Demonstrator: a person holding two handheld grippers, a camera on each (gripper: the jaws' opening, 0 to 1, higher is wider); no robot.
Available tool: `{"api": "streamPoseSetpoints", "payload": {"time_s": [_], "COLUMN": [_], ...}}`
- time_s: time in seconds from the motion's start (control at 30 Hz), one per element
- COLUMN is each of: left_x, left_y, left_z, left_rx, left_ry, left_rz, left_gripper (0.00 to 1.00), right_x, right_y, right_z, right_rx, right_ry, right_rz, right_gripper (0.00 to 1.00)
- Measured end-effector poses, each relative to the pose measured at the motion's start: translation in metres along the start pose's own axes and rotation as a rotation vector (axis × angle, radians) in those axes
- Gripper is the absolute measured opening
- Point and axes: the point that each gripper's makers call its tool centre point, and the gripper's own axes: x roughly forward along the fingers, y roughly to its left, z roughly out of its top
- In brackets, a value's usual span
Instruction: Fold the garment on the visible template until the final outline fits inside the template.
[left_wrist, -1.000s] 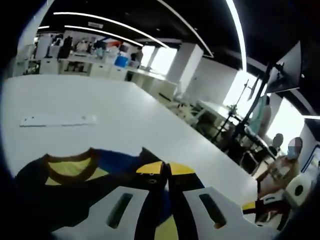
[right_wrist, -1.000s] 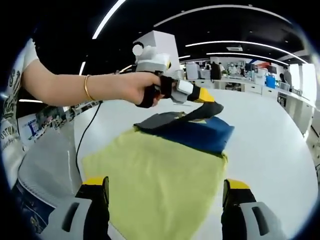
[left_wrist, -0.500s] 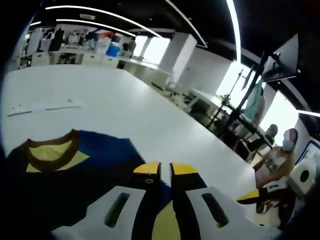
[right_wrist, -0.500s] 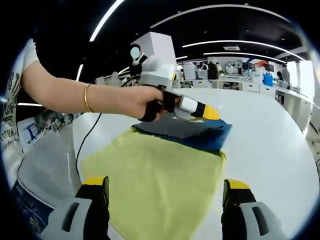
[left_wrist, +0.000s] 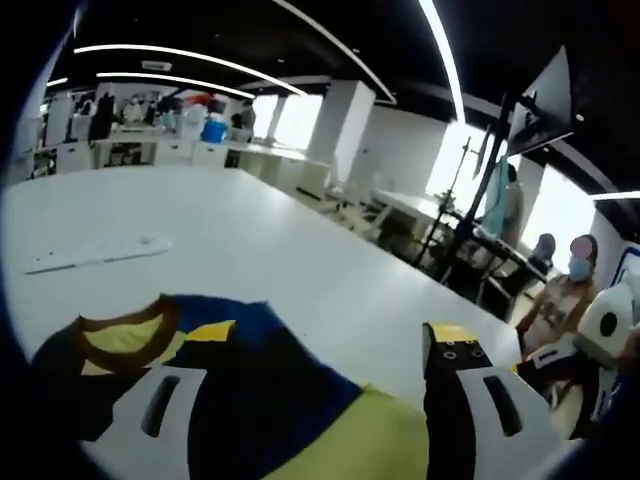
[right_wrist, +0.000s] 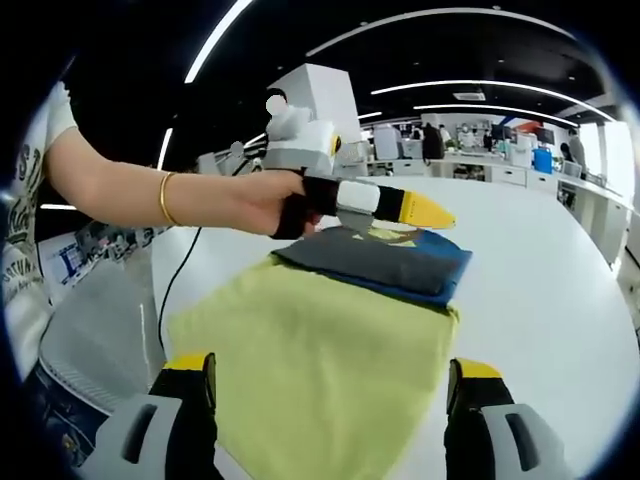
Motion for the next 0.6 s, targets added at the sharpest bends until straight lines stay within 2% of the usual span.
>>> {"api": "streamPoseSetpoints", "payload": {"time_s": [0.1,0.23,0.33,0.4,0.6], "left_x": [-0.013,-0.030,-0.040,-0.047,-0.072], "left_y": [0.004,0.008,0.010,0.014,0.013], "left_z": [0.002,0.007,0.007,0.002,-0.012], "left_rx": [0.004,0.008,0.015,0.036,0.062], "left_ry": [0.006,-0.020,-0.024,-0.005,0.005], "left_rz": [0.015,0.022,0.030,0.051,0.036], "left_gripper": [0.83,0.93,0.97,0.98,0.99], "right_x": [0.000,0.000,-0.001,-0.001,-0.002], "right_y": [0.000,0.000,0.000,0.002,0.007], "right_z": [0.001,0.004,0.007,0.007,0.009], "right_rx": [-0.007,-0.026,-0.043,-0.054,-0.065], "right_ry": [0.006,0.013,0.013,0.017,0.023], "right_rz": [0.007,0.015,0.024,0.033,0.067], "right_gripper": [0.95,0.95,0.96,0.96,0.96]}}
